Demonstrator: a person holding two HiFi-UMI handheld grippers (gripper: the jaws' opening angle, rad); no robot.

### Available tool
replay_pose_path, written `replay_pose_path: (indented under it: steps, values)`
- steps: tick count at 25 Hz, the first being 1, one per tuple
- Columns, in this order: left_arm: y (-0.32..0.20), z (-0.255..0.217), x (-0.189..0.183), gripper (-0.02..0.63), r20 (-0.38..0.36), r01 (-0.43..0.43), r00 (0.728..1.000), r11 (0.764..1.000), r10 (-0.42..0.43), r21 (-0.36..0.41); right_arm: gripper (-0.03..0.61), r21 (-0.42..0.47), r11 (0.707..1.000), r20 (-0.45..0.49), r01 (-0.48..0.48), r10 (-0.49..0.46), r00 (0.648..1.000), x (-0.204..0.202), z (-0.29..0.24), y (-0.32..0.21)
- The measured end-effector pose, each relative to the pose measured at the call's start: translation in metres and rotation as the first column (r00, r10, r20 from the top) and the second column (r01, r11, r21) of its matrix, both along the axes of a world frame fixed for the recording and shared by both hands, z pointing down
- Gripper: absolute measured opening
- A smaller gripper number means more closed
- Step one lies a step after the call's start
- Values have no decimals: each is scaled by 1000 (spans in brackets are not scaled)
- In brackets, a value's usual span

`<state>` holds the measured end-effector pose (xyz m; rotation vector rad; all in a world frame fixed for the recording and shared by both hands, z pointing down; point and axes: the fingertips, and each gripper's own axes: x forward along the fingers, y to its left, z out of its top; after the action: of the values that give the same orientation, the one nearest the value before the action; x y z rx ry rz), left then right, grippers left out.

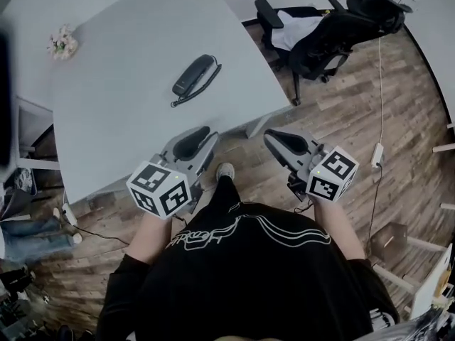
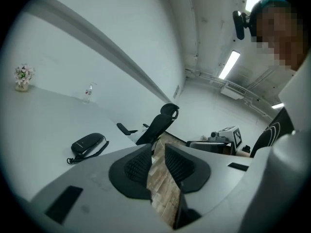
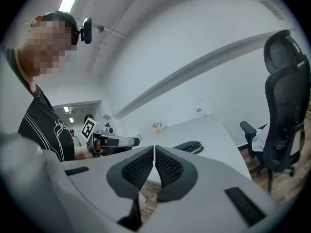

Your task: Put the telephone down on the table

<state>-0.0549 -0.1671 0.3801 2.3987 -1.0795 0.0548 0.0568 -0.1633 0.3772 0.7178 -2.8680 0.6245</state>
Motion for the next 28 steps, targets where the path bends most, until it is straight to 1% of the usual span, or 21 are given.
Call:
replay_pose_path:
  steps: [2,4,6,8,10,15,21,24,28]
  values:
    - [23,-11,14,34,0,-12,1000,999,12,36,40,23,999,15,37,-38,999,1,-10,23]
    - [48,-19,30,8,-12,-42,999,997,43,58,40,41,997,33,73,-74,997,3,-18,48]
    - [74,-26,47,6,-24,-85,996,994,87,71,40,57,994,56,94,-97,994,6,-27,71]
    - [94,-33,60,6,-24,-110,993,990,112,83,40,74,993,81,96,-102,991,11,-36,91]
    - [110,-37,69,6,-17,-120,992,989,122,89,40,88,992,95,94,-102,990,17,-41,108]
    - [140,-45,89,6,-6,-136,991,986,137,99,38,123,988,91,93,-104,990,32,-49,143]
    - [157,-45,92,6,-10,-112,993,990,114,79,38,116,989,113,94,-107,988,41,-46,161]
    - [163,-45,85,6,-21,-93,995,993,95,71,38,108,991,126,84,-98,987,43,-42,166]
    - [167,-45,76,6,-19,-67,997,994,69,82,38,109,991,132,77,-91,987,43,-39,168]
